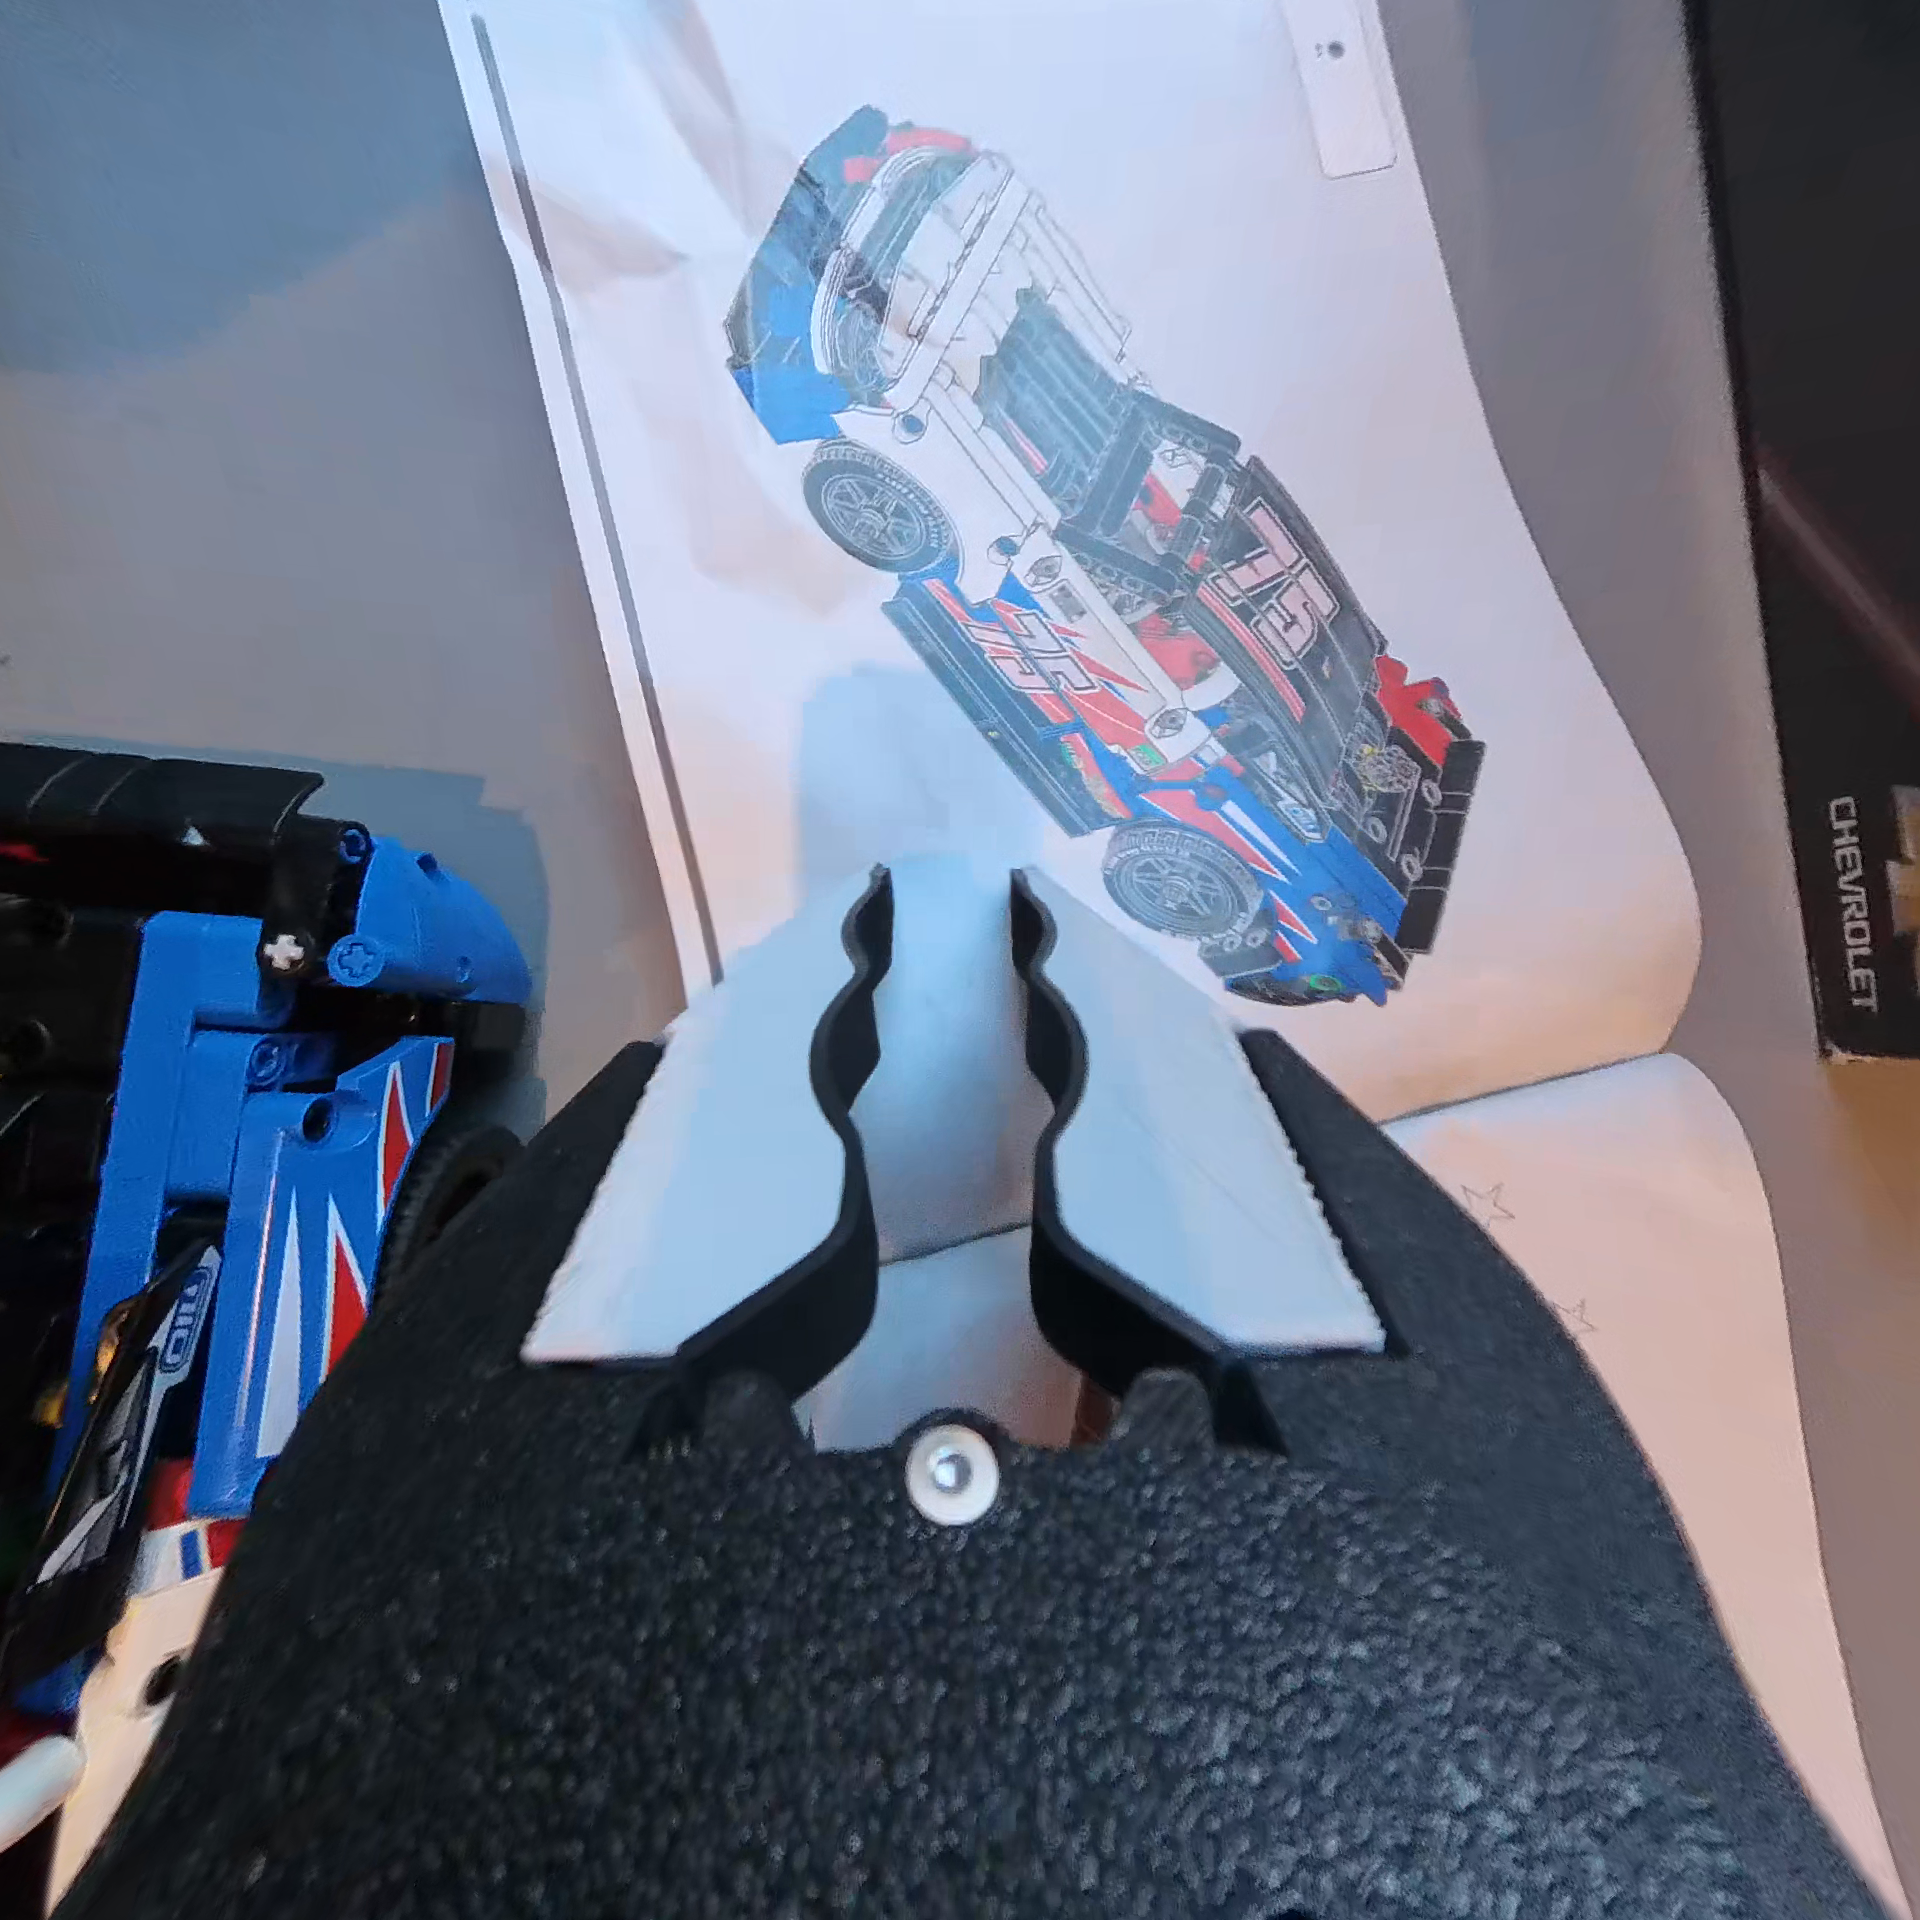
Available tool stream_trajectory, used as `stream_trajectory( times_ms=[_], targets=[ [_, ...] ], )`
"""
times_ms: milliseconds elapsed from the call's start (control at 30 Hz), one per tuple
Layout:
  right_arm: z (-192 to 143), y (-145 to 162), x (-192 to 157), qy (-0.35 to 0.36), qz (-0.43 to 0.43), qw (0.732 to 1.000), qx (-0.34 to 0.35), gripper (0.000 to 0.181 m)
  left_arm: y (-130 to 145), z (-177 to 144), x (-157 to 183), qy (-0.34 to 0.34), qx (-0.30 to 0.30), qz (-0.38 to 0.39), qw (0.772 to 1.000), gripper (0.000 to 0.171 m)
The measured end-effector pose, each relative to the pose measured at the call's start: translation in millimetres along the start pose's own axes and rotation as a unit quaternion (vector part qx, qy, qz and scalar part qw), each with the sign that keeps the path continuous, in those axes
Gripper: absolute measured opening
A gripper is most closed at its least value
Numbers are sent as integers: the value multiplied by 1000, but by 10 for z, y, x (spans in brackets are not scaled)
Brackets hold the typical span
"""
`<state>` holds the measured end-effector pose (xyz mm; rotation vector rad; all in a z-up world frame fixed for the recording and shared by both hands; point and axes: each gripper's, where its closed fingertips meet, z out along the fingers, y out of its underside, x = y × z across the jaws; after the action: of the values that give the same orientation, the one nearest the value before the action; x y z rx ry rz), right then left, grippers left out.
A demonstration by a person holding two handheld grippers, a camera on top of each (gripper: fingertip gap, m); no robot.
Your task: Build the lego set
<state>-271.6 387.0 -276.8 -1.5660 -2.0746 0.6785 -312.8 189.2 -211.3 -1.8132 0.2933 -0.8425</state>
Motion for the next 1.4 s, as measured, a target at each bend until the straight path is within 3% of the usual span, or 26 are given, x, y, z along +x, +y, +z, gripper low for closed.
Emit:
stream_trajectory(
  times_ms=[300,767,1167,1400],
  targets=[
    [-121,-91,41,-9,29,999,36,26,7,3,-4,-1,-2,-3,1000,0],
    [-604,-101,360,45,98,988,106,27,5,-2,2,0,-1,-2,1000,0],
    [-648,-119,353,46,104,987,116,27,-3,-2,0,-1,1,0,1000,0],
    [-1034,-347,151,82,89,982,142,28,-12,-6,58,-17,7,47,999,1]
  ],
)
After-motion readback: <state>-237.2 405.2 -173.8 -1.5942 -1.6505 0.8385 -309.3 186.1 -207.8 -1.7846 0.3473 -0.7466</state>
